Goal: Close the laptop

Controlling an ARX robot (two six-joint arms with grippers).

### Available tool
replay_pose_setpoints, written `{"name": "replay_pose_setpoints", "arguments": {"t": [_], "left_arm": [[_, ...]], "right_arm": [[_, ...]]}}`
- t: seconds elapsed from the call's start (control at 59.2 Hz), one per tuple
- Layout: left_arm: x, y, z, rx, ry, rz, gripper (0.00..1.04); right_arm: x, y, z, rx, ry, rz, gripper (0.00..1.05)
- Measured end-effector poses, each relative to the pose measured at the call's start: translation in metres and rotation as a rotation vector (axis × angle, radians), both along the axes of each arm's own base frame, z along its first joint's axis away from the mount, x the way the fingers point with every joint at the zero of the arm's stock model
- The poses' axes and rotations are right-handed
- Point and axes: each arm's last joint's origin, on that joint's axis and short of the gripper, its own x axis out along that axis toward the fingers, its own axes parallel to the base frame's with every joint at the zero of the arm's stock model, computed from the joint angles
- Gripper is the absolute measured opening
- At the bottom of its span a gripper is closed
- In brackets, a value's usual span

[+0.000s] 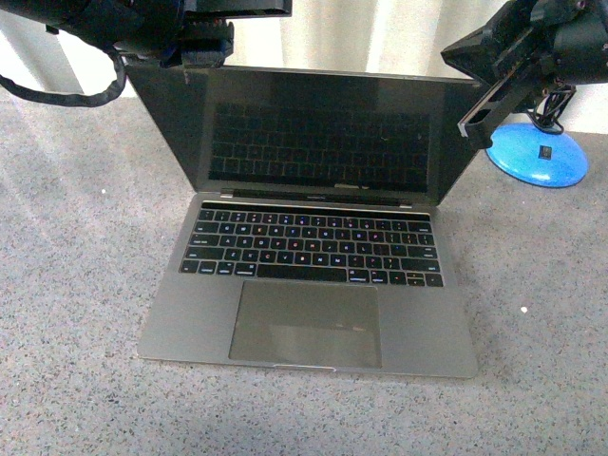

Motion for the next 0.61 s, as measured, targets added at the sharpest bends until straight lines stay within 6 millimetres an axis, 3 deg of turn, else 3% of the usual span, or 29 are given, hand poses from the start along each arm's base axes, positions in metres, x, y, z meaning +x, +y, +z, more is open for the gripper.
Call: {"name": "replay_pose_setpoints", "arguments": {"t": [0.608], "left_arm": [[-0.023, 0.003, -0.018, -0.033, 0.047, 0.046, 0.04]], "right_arm": [[-0.022, 0.000, -0.015, -0.002, 0.047, 0.005, 0.01]]}}
